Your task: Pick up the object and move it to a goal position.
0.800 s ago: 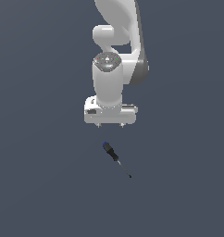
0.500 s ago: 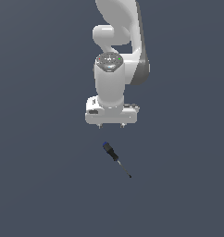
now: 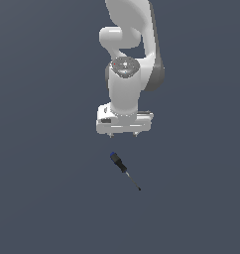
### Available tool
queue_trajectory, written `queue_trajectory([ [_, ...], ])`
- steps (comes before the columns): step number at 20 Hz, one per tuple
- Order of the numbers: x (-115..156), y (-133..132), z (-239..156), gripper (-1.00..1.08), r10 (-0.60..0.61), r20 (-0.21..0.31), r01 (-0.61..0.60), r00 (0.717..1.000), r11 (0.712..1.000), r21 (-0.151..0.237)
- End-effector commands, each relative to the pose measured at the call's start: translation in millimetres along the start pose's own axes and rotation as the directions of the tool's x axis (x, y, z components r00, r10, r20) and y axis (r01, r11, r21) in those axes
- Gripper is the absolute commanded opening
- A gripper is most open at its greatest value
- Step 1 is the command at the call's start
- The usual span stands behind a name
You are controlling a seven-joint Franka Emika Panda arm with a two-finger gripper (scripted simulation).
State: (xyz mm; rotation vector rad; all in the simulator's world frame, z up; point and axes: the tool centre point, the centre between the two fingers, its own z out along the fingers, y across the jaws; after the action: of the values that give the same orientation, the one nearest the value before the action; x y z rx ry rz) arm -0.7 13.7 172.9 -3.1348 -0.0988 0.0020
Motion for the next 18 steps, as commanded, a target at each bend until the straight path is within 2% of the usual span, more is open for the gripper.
queue_trajectory([
  [1,1.3,0.3,1.2,1.00,-0.007,0.000,0.007,1.000,1.000,-0.001],
  [11,23.5,-0.6,20.6,1.00,-0.137,0.002,0.137,0.991,0.991,-0.007],
  [18,51.4,-1.7,50.4,1.00,-0.309,0.005,0.309,0.951,0.951,-0.010],
])
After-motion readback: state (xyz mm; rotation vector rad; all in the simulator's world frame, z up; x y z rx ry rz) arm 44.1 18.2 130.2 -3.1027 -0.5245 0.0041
